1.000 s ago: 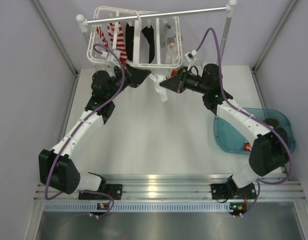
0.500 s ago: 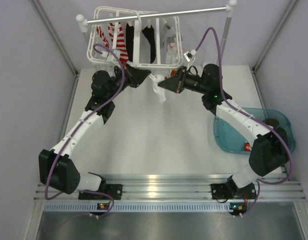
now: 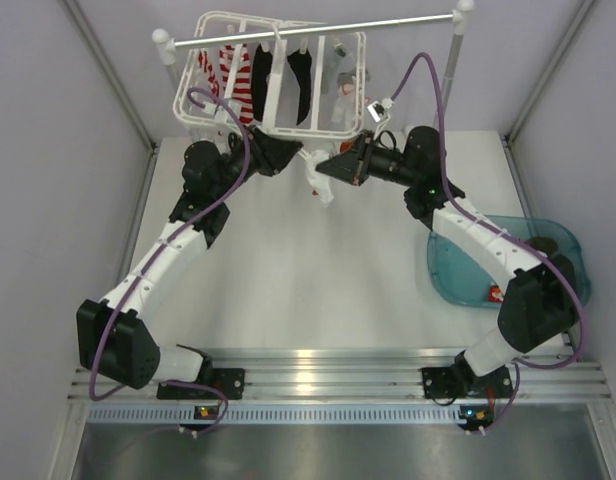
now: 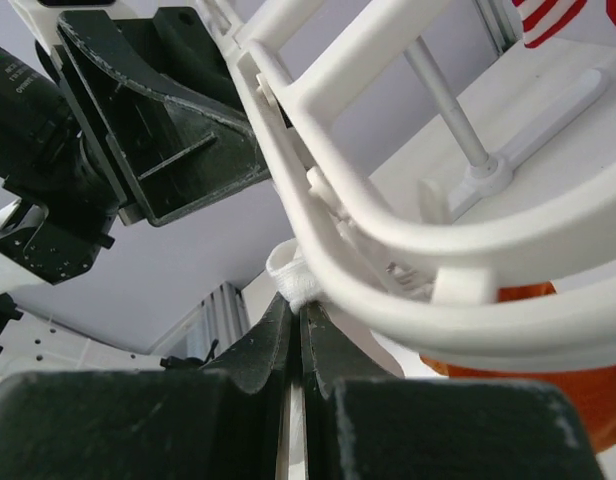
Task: Clip the socks to the hanger
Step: Clamp the sock onto the hanger.
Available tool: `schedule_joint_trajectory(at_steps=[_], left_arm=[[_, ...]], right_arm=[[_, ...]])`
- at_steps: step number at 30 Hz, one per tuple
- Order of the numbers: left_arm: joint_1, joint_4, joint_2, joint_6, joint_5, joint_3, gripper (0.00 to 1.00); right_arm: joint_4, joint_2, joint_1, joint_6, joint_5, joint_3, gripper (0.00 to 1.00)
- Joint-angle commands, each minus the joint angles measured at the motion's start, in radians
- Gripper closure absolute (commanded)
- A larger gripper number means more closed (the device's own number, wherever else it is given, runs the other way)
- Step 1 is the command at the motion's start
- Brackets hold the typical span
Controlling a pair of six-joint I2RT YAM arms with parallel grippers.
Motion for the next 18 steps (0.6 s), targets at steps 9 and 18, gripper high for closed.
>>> schedule_joint_trajectory(at_steps=[9,18], left_arm=[[-0.002,-0.043,-0.072,0.027,0.034,0.008,0.59],[0.016,-0.106,-0.162,0.059,0.054,-0.018,0.47]], right_arm=[[0.007,-0.025,-0.032,-0.051,-0.015,0.069,1.0],[-0.03,-0.031,-0.072,-0.087,-0.03,0.069,1.0]])
